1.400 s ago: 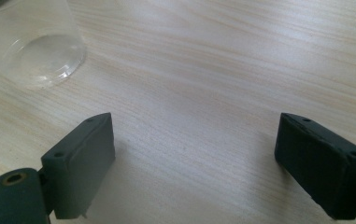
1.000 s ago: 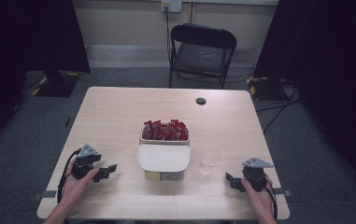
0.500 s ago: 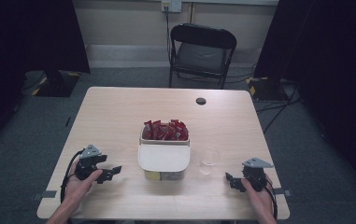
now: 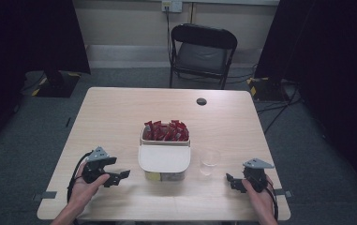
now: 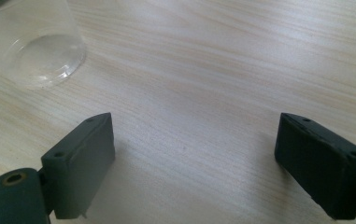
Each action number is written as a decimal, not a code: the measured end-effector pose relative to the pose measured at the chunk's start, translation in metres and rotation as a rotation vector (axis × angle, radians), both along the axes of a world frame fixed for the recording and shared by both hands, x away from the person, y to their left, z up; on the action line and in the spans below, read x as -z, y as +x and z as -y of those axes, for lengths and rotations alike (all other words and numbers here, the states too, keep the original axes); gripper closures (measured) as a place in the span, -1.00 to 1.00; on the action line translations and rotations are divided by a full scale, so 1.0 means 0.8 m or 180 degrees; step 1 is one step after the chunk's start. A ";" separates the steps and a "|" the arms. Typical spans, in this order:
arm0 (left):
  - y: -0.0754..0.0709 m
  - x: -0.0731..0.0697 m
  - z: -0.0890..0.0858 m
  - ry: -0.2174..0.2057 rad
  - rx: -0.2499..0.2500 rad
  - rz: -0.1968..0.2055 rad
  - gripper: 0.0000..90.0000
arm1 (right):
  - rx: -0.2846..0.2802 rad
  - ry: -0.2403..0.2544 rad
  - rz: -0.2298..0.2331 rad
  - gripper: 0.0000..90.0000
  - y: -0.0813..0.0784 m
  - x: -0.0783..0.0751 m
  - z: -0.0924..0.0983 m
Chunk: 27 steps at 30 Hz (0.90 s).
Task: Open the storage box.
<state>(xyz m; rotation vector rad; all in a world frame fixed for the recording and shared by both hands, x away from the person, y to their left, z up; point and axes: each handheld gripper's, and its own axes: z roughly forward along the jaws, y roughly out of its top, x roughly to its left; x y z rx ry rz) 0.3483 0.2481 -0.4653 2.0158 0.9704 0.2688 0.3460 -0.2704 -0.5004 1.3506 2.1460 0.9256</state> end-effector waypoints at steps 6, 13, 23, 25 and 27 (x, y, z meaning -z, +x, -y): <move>-0.002 -0.002 0.009 -0.0015 0.0082 -0.0008 -0.63 | 0.0001 0.0001 0.0000 -0.74 0.000 0.000 0.000; -0.004 -0.005 0.018 -0.0065 0.0132 0.0002 -0.63 | 0.0001 0.0002 -0.0001 -0.74 0.000 0.000 0.000; -0.005 -0.010 0.031 -0.0050 0.0223 0.0037 -0.63 | 0.0001 0.0000 -0.0001 -0.74 0.000 0.000 0.000; -0.006 -0.011 0.034 -0.0088 0.0246 0.0044 -0.63 | 0.0000 0.0000 0.0000 -0.74 0.000 0.000 0.000; -0.006 -0.012 0.035 -0.0076 0.0264 0.0043 -0.63 | 0.0000 0.0001 -0.0001 -0.74 0.000 0.000 0.000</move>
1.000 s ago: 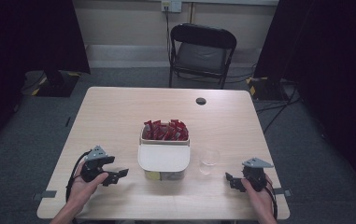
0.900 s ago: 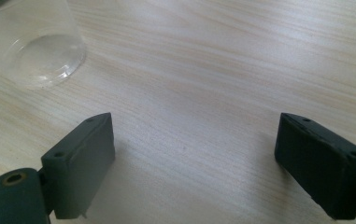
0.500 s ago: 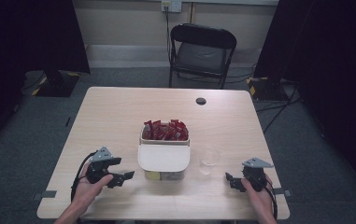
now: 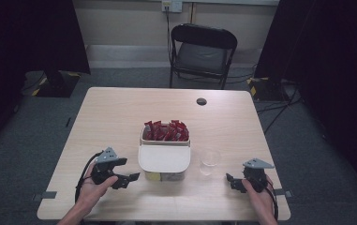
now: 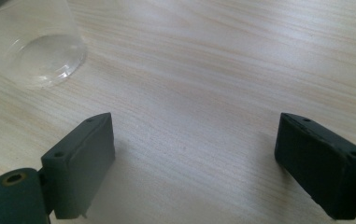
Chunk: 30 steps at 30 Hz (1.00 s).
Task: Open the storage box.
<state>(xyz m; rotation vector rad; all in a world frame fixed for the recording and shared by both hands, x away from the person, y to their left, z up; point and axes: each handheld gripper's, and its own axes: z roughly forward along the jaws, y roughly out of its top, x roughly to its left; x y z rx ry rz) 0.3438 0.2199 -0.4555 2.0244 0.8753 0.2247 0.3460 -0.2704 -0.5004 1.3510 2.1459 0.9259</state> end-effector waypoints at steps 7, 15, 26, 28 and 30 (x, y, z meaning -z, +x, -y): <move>0.001 -0.002 0.004 -0.0076 0.0026 0.0016 -0.63 | 0.0000 0.0000 0.0000 -0.74 0.000 0.000 0.000; 0.004 -0.006 0.008 -0.0120 0.0059 0.0023 -0.63 | 0.0000 0.0000 0.0000 -0.74 0.000 0.000 0.000; 0.007 -0.014 0.009 -0.0206 0.0006 0.0063 -0.63 | 0.0000 0.0001 0.0000 -0.74 0.000 0.000 0.000; 0.008 -0.015 0.009 -0.0189 0.0023 0.0077 -0.63 | 0.0000 0.0000 0.0000 -0.74 0.000 0.000 0.000; 0.009 -0.016 0.009 -0.0209 0.0019 0.0077 -0.63 | -0.0001 0.0000 0.0000 -0.74 0.000 0.000 0.000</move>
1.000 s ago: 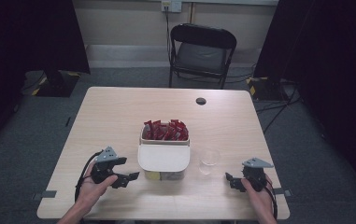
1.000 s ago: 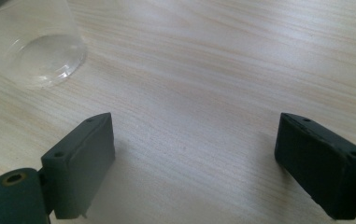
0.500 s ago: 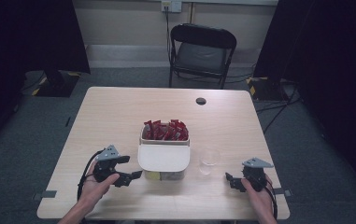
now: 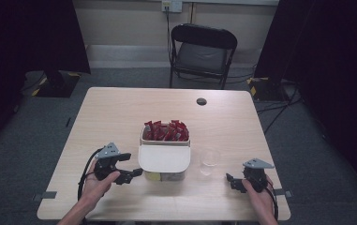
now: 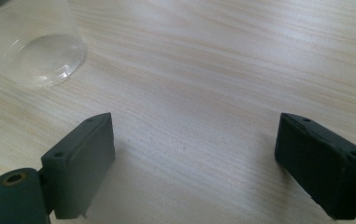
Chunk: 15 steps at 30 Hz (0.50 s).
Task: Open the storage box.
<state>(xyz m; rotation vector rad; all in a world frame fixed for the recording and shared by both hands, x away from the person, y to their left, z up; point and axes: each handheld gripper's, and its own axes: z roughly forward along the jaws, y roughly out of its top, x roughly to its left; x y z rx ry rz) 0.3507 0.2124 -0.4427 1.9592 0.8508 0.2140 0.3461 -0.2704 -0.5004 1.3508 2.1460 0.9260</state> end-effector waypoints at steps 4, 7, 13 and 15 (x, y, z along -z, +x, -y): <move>0.001 0.000 0.000 -0.0011 -0.0001 -0.0008 -0.65 | 0.0000 0.0000 0.0000 -0.74 0.000 0.000 0.000; 0.001 -0.001 0.000 -0.0017 0.0002 0.0003 -0.65 | 0.0001 0.0000 -0.0001 -0.74 0.000 0.000 0.000; 0.000 -0.002 0.001 -0.0004 -0.0003 0.0021 -0.65 | 0.0001 0.0001 0.0000 -0.74 0.000 0.000 0.000; 0.000 -0.003 0.001 -0.0022 -0.0002 0.0031 -0.65 | 0.0000 0.0000 0.0000 -0.74 0.000 0.000 0.000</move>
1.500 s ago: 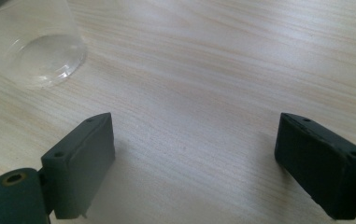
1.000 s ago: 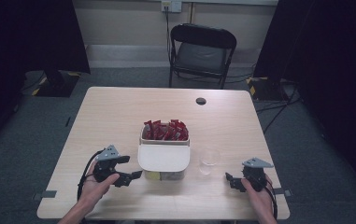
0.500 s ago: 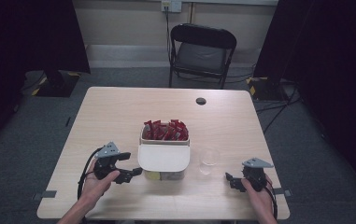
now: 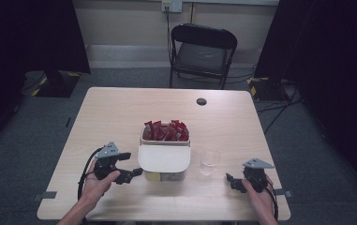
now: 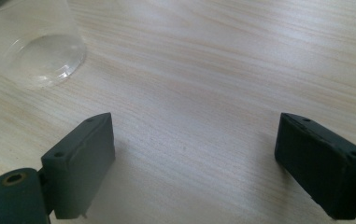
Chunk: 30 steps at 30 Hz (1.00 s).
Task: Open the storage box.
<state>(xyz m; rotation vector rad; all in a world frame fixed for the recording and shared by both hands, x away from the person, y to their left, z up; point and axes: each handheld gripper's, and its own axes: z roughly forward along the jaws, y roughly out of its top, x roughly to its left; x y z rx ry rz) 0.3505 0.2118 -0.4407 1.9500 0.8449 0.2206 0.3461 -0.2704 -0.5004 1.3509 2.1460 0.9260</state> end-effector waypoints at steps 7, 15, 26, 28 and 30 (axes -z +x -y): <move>0.000 -0.002 -0.001 -0.0028 0.0021 0.0014 -0.65 | 0.0001 0.0000 0.0000 -0.74 0.000 0.000 0.000; 0.001 -0.004 -0.001 -0.0055 0.0023 0.0012 -0.64 | 0.0000 0.0001 0.0000 -0.74 0.000 0.000 0.000; 0.003 -0.014 0.003 -0.0079 0.0064 0.0045 -0.64 | 0.0000 0.0000 0.0000 -0.74 0.000 0.000 0.000; 0.004 -0.017 0.003 -0.0115 0.0054 0.0050 -0.65 | 0.0000 0.0000 0.0000 -0.74 0.000 0.000 0.000; 0.005 -0.020 0.003 -0.0115 0.0050 0.0065 -0.65 | 0.0000 0.0000 0.0000 -0.74 0.000 0.000 0.000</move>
